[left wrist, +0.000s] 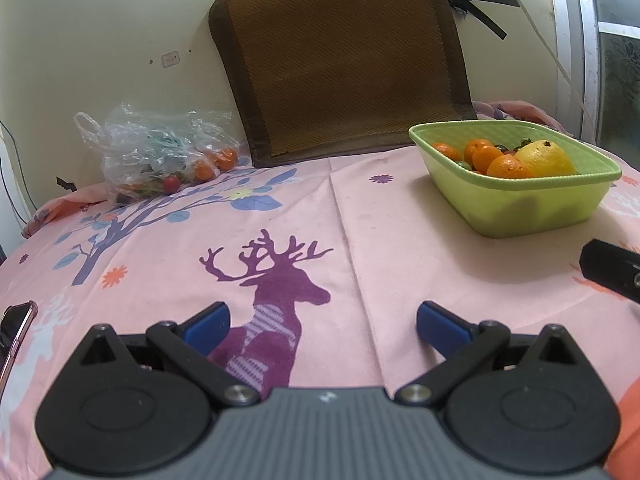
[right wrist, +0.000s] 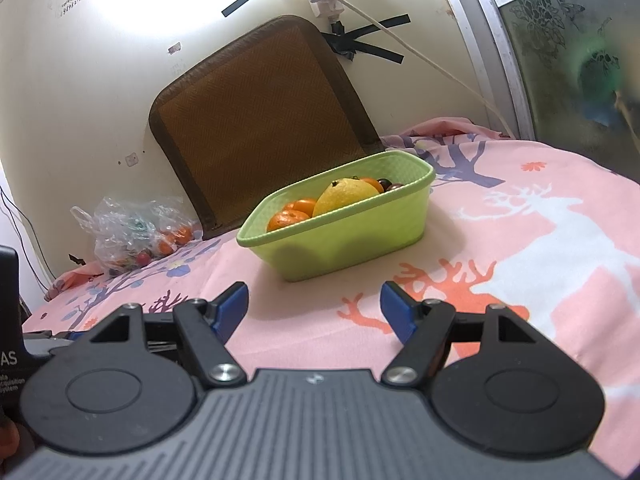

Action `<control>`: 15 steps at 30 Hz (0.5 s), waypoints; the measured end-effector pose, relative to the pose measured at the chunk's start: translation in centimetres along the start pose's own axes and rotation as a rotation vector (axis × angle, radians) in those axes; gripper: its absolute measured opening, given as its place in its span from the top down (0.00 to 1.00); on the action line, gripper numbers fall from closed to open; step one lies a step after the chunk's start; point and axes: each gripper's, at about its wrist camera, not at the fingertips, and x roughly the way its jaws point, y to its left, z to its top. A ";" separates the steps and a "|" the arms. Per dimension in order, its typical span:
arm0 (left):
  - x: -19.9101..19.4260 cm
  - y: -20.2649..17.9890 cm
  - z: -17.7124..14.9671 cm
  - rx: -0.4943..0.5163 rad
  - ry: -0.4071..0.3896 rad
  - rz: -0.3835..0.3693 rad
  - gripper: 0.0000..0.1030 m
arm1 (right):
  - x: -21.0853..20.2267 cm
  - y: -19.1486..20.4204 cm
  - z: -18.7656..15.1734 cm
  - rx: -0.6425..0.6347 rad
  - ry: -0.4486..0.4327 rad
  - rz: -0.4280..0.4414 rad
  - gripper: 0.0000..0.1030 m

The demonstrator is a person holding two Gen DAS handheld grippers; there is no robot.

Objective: Organize fruits

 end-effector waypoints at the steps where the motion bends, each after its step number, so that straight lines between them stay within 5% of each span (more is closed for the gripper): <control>1: 0.0 0.0 0.0 0.000 -0.001 0.002 0.00 | 0.0 0.0 0.0 0.000 0.000 0.001 0.27; 15: -0.1 -0.2 -0.1 -0.003 -0.003 0.014 0.00 | 0.0 0.0 0.0 0.001 -0.001 0.001 0.27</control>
